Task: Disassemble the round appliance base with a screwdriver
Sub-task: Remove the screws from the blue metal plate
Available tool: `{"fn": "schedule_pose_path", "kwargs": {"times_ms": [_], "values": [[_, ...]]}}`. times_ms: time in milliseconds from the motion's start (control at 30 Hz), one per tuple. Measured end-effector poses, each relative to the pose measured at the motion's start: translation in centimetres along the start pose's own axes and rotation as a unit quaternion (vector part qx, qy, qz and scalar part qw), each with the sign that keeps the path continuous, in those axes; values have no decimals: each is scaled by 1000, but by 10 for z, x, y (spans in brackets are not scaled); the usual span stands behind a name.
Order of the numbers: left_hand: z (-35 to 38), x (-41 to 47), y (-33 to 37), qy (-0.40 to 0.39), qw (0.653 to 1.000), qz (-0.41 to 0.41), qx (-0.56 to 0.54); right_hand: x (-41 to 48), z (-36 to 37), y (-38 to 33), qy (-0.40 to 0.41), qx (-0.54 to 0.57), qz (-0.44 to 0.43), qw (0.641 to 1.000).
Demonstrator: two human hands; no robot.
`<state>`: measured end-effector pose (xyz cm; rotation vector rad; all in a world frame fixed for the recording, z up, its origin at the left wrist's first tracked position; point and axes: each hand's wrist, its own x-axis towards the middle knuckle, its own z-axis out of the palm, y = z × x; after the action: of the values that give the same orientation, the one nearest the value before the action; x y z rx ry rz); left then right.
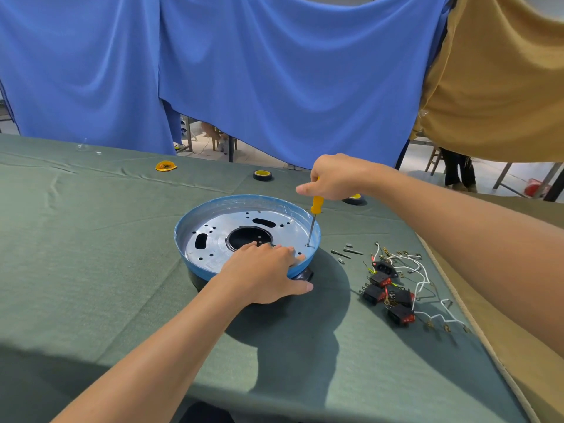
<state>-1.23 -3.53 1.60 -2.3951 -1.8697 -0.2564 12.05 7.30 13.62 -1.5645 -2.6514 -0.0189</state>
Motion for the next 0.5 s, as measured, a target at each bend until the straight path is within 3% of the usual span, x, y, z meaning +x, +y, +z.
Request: {"fn": "schedule_pose_path", "kwargs": {"times_ms": [500], "values": [[1, 2, -1, -4, 1000, 6, 7, -4, 0, 3, -14, 42, 11, 999]]}}
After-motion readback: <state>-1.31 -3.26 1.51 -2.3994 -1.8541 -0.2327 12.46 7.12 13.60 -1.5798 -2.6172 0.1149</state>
